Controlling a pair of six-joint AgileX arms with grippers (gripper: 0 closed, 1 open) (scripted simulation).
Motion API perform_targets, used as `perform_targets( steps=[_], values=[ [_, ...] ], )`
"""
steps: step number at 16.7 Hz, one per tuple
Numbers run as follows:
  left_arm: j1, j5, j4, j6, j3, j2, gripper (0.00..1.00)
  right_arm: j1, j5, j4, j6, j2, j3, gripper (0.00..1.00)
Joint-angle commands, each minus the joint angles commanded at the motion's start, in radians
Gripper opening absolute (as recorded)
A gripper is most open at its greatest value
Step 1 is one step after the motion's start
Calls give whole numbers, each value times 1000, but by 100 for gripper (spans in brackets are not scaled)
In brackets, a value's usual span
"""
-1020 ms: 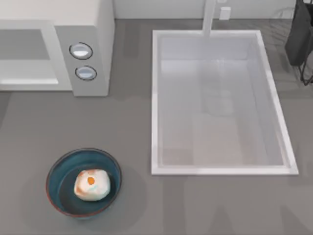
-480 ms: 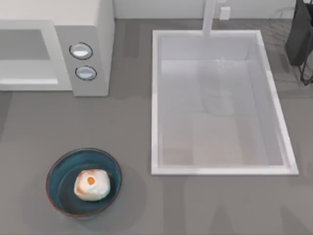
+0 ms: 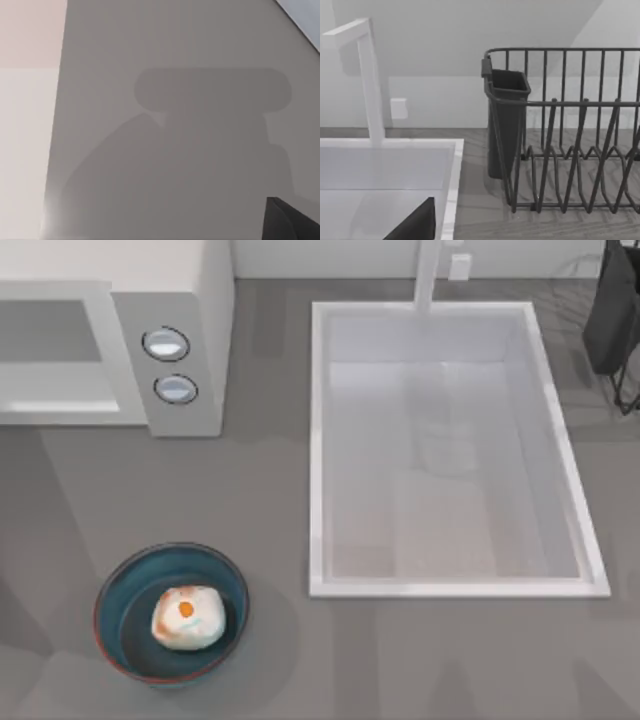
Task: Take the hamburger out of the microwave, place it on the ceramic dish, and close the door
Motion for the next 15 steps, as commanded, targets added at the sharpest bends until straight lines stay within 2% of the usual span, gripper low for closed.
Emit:
perform_targets(
  steps=[6,12,15],
  values=[
    [-11,-8,5,-17,-18,-14,0,0,0,0,0,0,0,100],
    [-243,-136,82,-231,-226,-255,0,0,0,0,0,0,0,100],
    [-300,-175,105,-288,-282,-312,0,0,0,0,0,0,0,100]
  ],
)
